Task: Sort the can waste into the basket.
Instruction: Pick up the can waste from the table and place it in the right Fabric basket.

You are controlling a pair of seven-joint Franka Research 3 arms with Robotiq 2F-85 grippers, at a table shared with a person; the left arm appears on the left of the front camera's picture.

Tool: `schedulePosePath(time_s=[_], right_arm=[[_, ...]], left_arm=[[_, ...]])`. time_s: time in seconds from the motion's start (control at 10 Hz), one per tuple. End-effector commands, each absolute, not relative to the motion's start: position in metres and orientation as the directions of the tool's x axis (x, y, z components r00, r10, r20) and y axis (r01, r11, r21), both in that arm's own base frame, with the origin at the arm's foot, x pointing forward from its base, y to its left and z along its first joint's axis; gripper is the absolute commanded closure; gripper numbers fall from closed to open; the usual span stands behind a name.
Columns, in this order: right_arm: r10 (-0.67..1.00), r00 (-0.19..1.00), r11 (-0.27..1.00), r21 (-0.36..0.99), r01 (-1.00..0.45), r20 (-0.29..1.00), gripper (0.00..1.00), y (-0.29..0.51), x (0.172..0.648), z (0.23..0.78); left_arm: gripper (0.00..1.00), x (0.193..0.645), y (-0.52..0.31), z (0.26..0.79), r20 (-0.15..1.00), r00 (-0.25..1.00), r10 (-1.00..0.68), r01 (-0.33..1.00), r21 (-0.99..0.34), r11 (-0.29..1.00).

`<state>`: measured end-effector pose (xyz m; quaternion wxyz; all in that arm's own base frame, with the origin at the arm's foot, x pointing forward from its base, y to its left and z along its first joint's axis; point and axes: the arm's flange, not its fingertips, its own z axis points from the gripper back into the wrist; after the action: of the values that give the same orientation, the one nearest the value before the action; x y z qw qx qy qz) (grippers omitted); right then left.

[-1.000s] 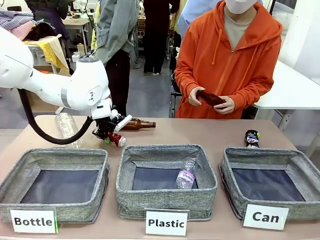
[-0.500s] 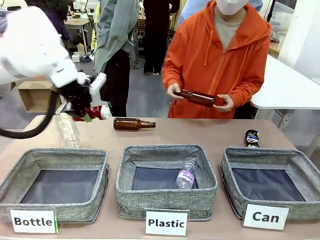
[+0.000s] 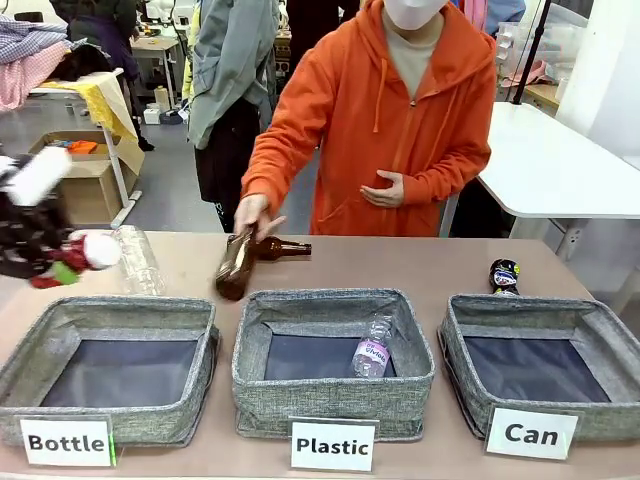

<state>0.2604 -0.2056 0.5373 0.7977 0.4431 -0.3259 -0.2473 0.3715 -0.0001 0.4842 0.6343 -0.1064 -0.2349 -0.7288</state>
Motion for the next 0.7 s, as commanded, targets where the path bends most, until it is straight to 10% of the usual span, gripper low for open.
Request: schedulePosePath(time_s=[0.0, 0.6], right_arm=[[-0.679, 0.659, 0.482, 0.874, 0.068, 0.323, 0.00, -0.208, 0.262, 0.538], [-0.679, 0.659, 0.482, 0.874, 0.068, 0.323, 0.00, -0.208, 0.262, 0.538]], left_arm=[[1.00, 0.342, 0.075, 0.524, 0.562, -0.190, -0.805, 0.975, 0.203, -0.088], [1.00, 0.235, 0.262, 0.534, 0.669, -0.355, -0.653, 0.918, 0.382, -0.107]])
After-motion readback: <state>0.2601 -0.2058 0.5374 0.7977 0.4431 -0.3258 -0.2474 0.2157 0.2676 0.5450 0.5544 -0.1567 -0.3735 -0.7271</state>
